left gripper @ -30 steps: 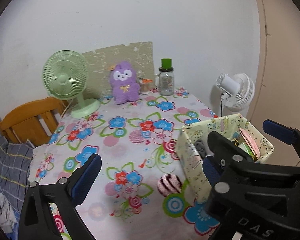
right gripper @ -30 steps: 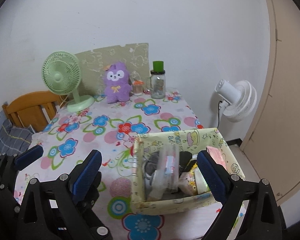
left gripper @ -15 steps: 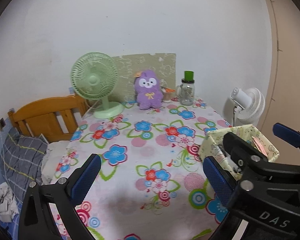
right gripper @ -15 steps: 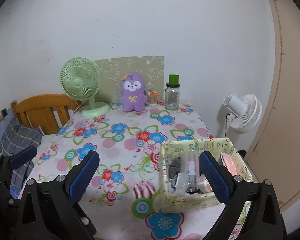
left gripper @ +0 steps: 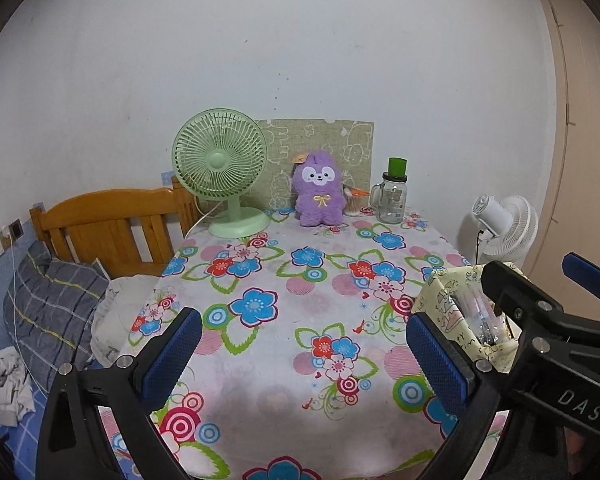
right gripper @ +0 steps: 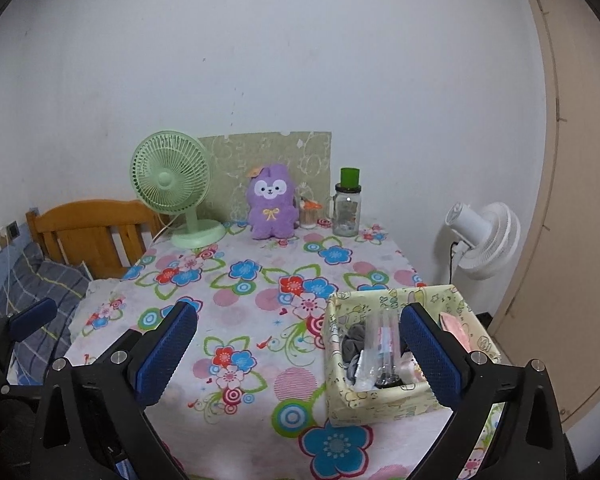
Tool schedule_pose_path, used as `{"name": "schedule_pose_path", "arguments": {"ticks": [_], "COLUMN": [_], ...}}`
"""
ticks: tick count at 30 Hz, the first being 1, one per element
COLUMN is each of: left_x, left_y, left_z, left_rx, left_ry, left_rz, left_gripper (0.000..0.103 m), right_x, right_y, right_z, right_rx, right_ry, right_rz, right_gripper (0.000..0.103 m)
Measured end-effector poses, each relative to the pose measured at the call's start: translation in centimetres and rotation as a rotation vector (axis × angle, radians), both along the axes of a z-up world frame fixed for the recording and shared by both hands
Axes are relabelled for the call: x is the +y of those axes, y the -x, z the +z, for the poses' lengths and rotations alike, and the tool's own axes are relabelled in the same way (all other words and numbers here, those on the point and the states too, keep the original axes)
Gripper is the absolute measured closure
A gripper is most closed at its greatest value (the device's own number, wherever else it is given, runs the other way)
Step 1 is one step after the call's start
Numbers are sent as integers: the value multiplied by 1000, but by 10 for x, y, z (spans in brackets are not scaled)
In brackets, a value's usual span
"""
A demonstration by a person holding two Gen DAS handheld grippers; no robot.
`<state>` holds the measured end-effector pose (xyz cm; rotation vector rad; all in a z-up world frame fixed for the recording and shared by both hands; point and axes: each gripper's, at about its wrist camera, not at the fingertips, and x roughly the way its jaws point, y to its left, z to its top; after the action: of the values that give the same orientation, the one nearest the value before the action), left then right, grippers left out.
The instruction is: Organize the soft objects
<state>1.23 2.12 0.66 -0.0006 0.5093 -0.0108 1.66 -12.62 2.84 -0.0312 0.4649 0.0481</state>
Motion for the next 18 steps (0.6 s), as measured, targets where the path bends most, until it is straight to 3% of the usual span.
{"name": "schedule_pose_path", "arguments": {"ticks": [18], "left_x": [-13], "left_y": [1], "left_z": [-4], "left_rx": [-30], "left_ry": [-8], "left_rz": [-16], "left_gripper": [0], "right_x": [-16], "right_y": [6], "right_z": [-7], "right_rx": [-29], "right_ry": [-34], "right_rz": [-23], "right_gripper": [0]}}
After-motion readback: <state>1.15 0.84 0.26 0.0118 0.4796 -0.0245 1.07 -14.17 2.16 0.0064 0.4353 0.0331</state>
